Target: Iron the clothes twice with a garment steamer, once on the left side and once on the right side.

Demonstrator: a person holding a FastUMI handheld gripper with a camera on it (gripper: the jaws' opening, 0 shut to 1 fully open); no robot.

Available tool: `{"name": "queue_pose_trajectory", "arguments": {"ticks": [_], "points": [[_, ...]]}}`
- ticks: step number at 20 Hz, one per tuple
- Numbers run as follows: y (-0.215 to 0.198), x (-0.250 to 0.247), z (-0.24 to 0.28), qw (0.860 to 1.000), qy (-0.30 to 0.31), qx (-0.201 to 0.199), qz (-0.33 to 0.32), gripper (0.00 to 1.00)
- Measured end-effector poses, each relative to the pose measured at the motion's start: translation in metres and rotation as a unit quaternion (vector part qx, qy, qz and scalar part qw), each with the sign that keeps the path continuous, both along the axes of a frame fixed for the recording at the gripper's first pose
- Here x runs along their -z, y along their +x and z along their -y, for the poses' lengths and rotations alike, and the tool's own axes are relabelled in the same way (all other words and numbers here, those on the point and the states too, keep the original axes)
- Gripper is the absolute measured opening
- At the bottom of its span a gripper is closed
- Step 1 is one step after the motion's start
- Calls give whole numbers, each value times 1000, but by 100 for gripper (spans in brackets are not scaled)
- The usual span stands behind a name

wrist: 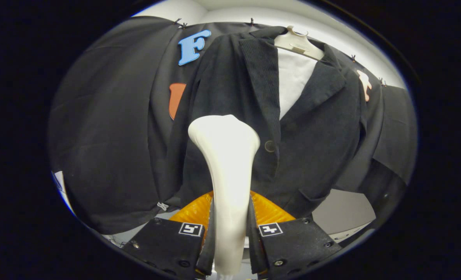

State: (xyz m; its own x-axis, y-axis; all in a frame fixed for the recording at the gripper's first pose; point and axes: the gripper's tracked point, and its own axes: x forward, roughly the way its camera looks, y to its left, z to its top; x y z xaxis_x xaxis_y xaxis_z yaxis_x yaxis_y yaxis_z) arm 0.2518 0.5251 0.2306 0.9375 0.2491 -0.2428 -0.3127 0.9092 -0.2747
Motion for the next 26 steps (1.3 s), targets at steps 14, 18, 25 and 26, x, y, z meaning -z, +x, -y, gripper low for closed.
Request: {"name": "queue_pose_trajectory", "arguments": {"ticks": [14,18,25,26], "points": [[-21,104,18,998,-14,6,-65,39],[-15,139,23,996,-18,11,-92,39],[-17,194,37,991,-27,17,-130,39],[-16,200,37,990,-28,17,-135,39]]}}
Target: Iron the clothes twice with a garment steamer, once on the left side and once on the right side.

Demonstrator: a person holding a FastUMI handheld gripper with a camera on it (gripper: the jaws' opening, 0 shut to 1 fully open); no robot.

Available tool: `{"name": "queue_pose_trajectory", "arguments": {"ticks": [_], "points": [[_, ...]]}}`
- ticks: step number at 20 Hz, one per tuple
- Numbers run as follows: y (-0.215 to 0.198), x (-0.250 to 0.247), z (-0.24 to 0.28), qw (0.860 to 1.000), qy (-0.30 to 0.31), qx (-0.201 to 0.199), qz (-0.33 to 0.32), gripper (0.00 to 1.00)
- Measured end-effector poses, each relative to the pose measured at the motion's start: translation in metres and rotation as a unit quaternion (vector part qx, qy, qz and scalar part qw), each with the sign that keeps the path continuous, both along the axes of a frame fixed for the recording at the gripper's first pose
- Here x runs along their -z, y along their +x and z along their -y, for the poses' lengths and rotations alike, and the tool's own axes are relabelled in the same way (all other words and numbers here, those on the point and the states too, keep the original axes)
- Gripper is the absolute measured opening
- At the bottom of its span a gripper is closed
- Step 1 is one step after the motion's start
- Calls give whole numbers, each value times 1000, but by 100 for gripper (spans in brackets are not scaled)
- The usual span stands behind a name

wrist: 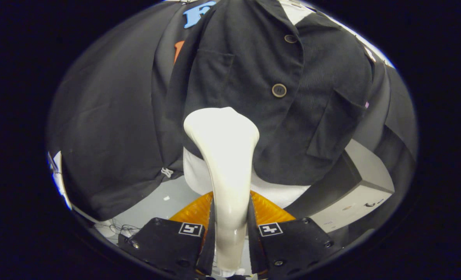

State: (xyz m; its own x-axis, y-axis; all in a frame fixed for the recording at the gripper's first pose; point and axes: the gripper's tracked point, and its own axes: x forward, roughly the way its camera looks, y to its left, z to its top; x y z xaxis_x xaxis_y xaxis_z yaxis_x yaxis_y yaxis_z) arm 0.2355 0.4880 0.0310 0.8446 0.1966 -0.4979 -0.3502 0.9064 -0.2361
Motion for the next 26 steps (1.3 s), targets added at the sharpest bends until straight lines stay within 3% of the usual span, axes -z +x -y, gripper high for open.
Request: {"name": "queue_pose_trajectory", "arguments": {"ticks": [6,10,19,26], "points": [[6,31,8,1000,4,-2,-27,39],[5,26,12,999,18,-6,-32,39],[-25,-35,62,998,60,-11,4,39],[-66,-107,148,992,115,2,56,39]]}}
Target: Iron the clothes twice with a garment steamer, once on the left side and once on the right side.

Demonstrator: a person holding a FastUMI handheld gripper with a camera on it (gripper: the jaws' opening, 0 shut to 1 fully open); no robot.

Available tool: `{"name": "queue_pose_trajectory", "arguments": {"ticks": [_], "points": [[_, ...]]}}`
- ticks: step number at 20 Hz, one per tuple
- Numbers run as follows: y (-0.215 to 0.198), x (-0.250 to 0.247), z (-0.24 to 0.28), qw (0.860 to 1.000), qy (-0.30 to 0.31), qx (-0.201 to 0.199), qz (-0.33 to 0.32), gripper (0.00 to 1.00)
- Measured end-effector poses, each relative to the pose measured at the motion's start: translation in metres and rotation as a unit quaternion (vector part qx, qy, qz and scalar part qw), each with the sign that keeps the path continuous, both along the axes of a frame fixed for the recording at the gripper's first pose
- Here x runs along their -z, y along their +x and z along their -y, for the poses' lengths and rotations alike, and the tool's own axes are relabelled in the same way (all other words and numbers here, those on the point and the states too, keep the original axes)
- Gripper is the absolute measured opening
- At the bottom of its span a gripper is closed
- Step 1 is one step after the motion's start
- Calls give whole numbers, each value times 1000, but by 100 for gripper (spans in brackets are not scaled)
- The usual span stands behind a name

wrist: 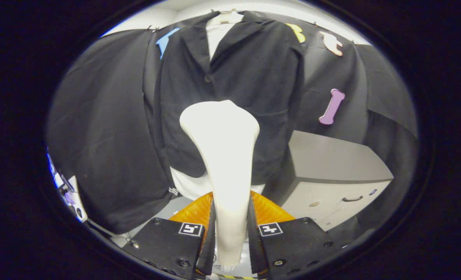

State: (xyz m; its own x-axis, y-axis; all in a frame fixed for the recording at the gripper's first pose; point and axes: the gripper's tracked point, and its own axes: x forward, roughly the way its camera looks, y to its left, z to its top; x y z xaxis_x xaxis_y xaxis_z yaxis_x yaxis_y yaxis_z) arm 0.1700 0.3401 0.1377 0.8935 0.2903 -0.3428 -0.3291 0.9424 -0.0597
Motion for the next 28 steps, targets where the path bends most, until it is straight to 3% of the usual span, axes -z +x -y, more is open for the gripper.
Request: {"name": "queue_pose_trajectory", "arguments": {"ticks": [5,9,12,16,23,28], "points": [[-42,-35,107,998,43,31,28,39],[-85,-31,205,996,55,59,30,39],[-124,-16,277,995,62,79,17,39],[-163,39,348,993,70,96,-12,39],[-210,131,390,988,83,105,-75,39],[-228,148,391,989,82,93,-83,39]]}}
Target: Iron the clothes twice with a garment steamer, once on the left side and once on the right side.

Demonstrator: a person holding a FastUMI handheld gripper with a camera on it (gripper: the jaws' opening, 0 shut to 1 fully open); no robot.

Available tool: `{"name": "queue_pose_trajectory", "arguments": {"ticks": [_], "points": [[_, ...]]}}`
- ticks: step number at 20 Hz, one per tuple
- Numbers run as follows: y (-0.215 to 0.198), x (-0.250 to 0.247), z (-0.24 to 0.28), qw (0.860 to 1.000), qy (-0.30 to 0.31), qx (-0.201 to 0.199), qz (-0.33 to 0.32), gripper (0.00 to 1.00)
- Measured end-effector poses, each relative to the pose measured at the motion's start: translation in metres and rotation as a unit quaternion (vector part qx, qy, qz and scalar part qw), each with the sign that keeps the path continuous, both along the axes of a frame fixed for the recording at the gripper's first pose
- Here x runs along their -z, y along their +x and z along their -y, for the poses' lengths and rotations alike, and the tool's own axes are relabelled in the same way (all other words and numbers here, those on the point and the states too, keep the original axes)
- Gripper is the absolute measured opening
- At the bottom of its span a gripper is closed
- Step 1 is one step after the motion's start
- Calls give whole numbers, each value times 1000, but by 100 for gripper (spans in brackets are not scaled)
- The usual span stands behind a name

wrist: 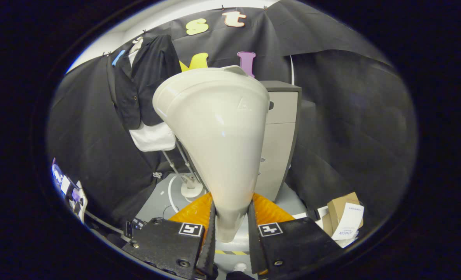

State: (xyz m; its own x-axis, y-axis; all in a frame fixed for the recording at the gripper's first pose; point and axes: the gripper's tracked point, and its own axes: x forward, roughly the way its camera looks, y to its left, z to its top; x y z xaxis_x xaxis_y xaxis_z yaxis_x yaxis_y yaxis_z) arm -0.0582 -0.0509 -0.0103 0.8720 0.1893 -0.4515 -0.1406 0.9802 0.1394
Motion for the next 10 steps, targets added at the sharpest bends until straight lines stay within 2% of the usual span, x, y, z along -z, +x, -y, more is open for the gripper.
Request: {"name": "queue_pose_trajectory", "arguments": {"ticks": [10], "points": [[-11,2,26,1000,4,23,4,39]]}}
